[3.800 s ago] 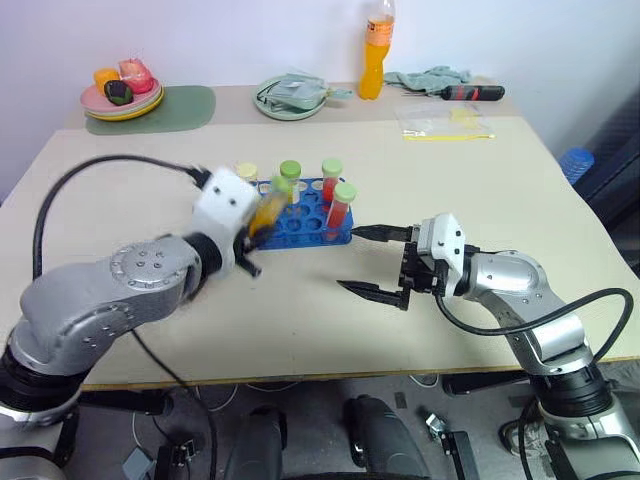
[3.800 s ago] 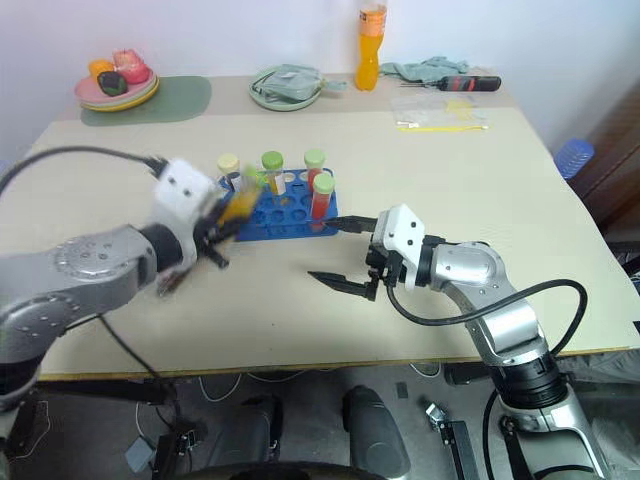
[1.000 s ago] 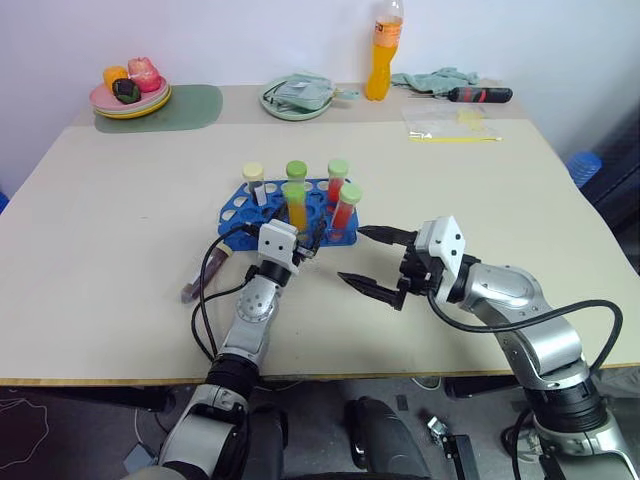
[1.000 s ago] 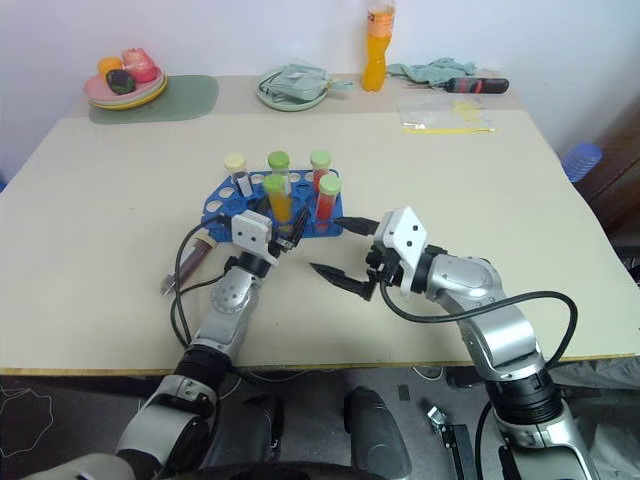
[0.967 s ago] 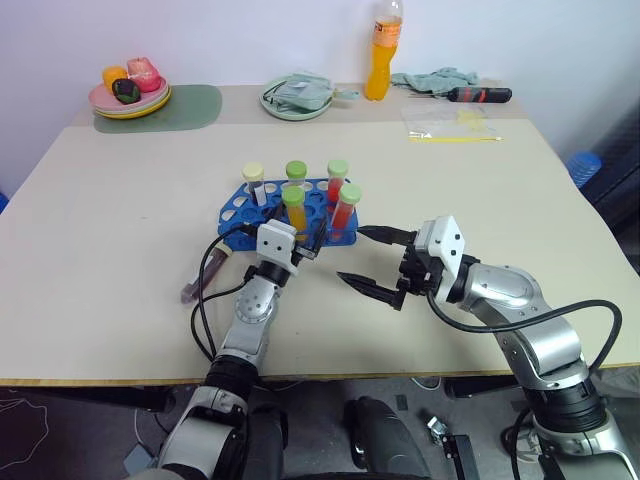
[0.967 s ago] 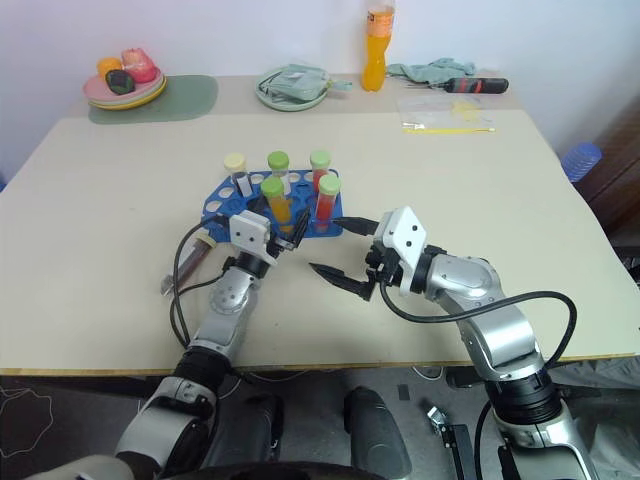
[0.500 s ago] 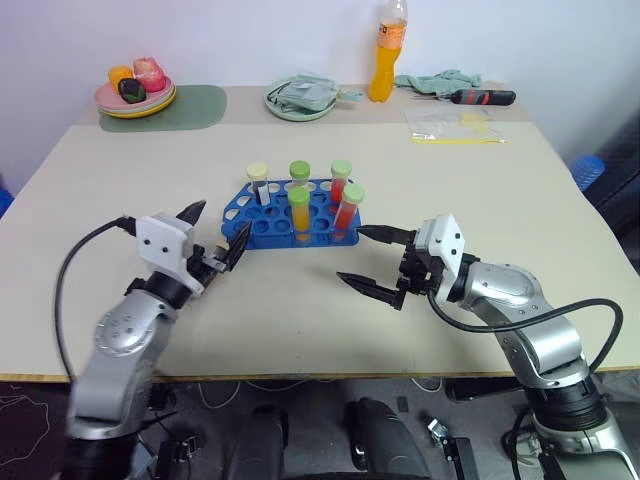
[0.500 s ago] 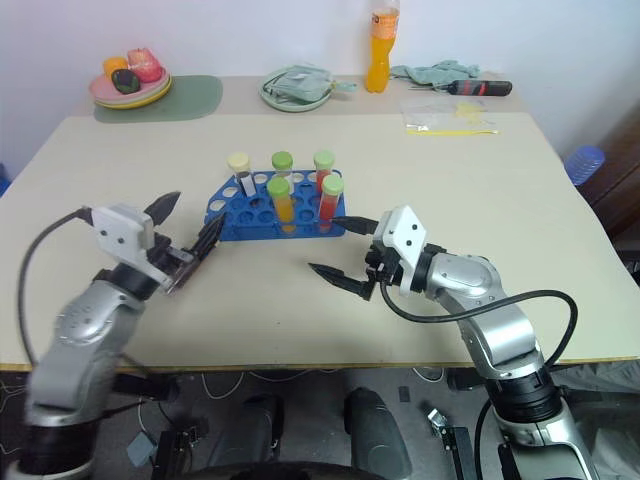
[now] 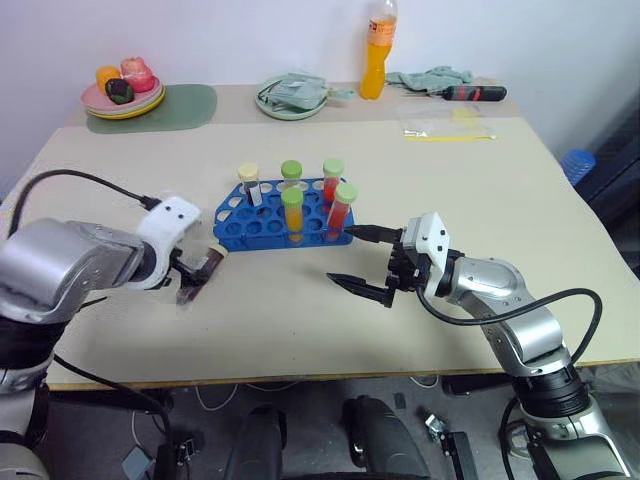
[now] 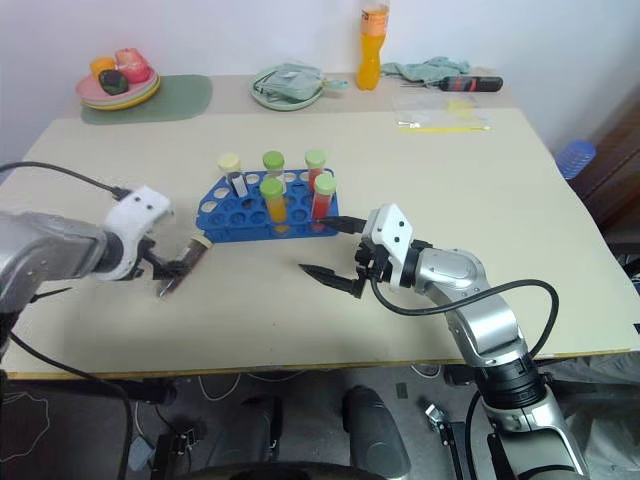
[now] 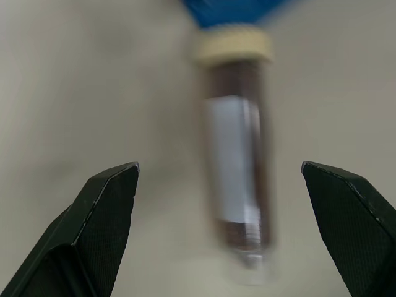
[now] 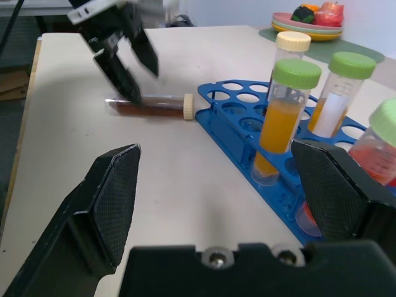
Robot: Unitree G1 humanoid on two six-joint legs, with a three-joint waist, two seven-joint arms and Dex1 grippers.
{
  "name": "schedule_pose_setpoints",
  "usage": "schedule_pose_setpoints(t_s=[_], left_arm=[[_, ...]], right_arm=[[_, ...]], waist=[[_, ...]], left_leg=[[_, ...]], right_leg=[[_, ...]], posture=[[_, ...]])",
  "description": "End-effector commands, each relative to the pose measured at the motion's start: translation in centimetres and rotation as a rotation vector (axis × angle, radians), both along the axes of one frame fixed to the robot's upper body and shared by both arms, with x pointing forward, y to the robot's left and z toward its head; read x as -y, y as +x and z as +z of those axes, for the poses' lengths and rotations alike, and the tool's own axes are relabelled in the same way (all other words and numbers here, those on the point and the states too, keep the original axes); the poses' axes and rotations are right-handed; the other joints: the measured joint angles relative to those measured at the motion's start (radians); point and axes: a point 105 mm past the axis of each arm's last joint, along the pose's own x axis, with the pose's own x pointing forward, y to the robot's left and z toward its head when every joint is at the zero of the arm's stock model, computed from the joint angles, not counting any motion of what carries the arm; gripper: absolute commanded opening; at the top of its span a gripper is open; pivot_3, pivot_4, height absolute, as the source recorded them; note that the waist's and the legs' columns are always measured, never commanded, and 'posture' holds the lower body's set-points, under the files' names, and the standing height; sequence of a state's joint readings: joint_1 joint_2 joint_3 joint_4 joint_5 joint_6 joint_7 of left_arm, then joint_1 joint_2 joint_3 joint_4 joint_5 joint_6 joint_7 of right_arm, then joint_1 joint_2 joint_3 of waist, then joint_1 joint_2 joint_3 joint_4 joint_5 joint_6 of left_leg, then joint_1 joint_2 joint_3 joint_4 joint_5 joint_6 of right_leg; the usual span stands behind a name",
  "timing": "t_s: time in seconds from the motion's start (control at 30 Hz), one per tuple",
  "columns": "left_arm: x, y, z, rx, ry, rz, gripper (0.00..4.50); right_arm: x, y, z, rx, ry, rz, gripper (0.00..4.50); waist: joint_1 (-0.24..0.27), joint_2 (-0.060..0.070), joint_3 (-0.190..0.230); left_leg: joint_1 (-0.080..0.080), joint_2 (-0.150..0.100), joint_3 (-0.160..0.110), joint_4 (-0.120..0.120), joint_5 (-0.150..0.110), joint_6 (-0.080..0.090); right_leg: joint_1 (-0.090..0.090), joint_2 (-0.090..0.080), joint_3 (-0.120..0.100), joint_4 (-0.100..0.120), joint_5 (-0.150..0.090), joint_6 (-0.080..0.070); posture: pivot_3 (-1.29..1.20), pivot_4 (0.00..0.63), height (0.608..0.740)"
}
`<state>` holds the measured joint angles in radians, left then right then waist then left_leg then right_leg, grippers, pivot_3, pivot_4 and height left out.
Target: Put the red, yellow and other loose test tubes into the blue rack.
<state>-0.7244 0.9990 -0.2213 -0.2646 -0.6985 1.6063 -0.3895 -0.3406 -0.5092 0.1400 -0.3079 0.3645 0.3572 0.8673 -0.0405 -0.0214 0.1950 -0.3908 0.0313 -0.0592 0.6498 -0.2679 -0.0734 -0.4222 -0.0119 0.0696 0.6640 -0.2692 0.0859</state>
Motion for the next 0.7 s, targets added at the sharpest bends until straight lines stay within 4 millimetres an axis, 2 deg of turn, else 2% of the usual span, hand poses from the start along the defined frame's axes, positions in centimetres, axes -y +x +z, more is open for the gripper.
schedule_pose_setpoints(t_s=[0.03,0.2,0.23,0.3,0.43,0.5,0.7], left_arm=[[-0.2,0.6,0.0,-0.015,0.018,0.027,4.34],[-0.3,1.3,-1.2,-0.033,0.035,0.076,4.34],[-0.3,1.4,-1.5,-0.037,0.039,0.086,4.11],[-0.3,1.5,-2.0,-0.045,0.037,0.104,3.57],[-0.4,1.3,-2.3,-0.046,0.029,0.113,1.64],[-0.2,0.9,-2.1,-0.045,0.024,0.086,0.84],[0.7,-2.2,-0.1,-0.001,-0.003,-0.112,0.81]], right_arm=[[0.1,-0.5,0.9,0.049,0.014,-0.004,4.28],[0.0,-0.8,0.7,0.045,0.017,-0.015,4.28],[0.0,-0.8,0.7,0.045,0.018,-0.017,4.28],[0.0,-0.9,0.7,0.046,0.019,-0.019,4.28],[-0.1,-0.9,0.7,0.046,0.018,-0.018,4.28],[-0.1,-1.0,0.6,0.045,0.016,-0.013,4.28],[-0.3,-0.8,0.8,0.05,0.015,-0.002,4.28]], waist=[[-0.003,0.0,0.0],[-0.003,0.0,0.0],[-0.003,0.0,0.0],[-0.002,0.0,0.0],[-0.003,0.0,-0.001],[-0.005,0.001,-0.001],[-0.005,0.001,0.0]], left_leg=[[0.0,0.0,0.0,0.0,0.0,0.0],[0.0,0.0,0.0,0.0,0.0,0.0],[0.0,0.0,0.0,0.0,0.0,0.0],[0.0,0.0,0.0,0.001,0.0,0.0],[0.001,0.0,0.0,0.001,0.0,0.0],[0.001,0.0,0.0,0.001,0.0,0.0],[0.0,0.0,0.001,0.0,0.0,0.0]], right_leg=[[0.0,0.0,0.0,0.0,0.0,0.0],[-0.001,0.0,0.0,0.001,0.0,0.0],[-0.001,0.0,0.0,0.001,0.0,0.0],[-0.001,0.0,0.001,0.001,0.0,0.0],[0.0,0.0,0.001,0.002,0.0,0.0],[0.0,0.0,0.001,0.002,0.0,0.0],[-0.002,0.0,0.002,0.002,0.0,0.0]], posture=[[0.0,0.15,0.74],[0.0,0.15,0.74],[0.0,0.15,0.74],[0.0,0.15,0.74],[0.0,0.15,0.74],[0.0,0.15,0.74],[0.0,0.15,0.74]])
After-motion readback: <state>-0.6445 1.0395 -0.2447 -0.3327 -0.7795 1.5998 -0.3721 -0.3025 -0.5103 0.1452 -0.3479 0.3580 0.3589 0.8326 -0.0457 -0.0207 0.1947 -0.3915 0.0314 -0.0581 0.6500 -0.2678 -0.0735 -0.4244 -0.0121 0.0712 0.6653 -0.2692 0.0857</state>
